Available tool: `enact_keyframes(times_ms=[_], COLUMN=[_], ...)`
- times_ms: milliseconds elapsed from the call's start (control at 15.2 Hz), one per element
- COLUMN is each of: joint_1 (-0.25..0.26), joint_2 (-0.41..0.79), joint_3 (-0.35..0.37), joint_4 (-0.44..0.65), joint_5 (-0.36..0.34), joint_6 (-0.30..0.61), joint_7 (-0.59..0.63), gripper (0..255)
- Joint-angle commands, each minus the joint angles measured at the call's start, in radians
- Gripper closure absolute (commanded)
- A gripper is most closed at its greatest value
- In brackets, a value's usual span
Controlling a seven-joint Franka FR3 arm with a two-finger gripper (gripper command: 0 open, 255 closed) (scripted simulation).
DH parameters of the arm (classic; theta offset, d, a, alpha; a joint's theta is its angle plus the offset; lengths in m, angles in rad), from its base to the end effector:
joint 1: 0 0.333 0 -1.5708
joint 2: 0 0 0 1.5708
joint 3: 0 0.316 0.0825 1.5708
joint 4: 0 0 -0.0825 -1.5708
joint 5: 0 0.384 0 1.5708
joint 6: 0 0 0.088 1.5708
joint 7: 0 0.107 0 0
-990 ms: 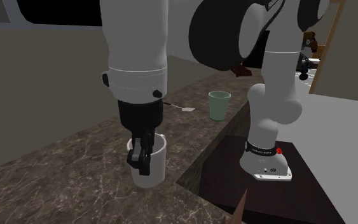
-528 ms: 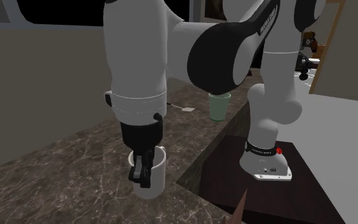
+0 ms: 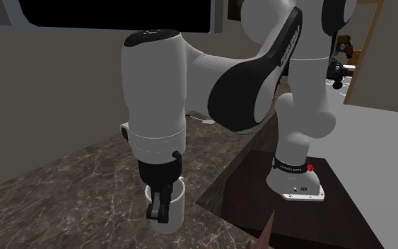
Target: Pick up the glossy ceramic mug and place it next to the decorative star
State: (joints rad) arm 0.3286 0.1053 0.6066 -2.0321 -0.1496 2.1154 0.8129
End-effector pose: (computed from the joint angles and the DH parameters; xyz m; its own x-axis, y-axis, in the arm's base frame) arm 0.3474 0.4498 0.4037 0.9793 0.1971 0.0467 0.1948 -0.9796 0.0492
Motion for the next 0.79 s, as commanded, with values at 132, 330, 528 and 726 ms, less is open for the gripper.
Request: enact_keyframes(times_ms=[132,330,528,726], joint_1=[0.004,0.008,0.009,0.009], joint_2=[0.024,0.047,0.055,0.055], joint_3=[-0.002,-0.006,-0.007,-0.007], joint_4=[-0.032,-0.049,-0.055,-0.055], joint_5=[-0.021,-0.041,-0.048,-0.048], joint_6=[0.05,0.085,0.097,0.097], joint_7=[0.019,0.034,0.04,0.04], gripper=[255,255,255,255])
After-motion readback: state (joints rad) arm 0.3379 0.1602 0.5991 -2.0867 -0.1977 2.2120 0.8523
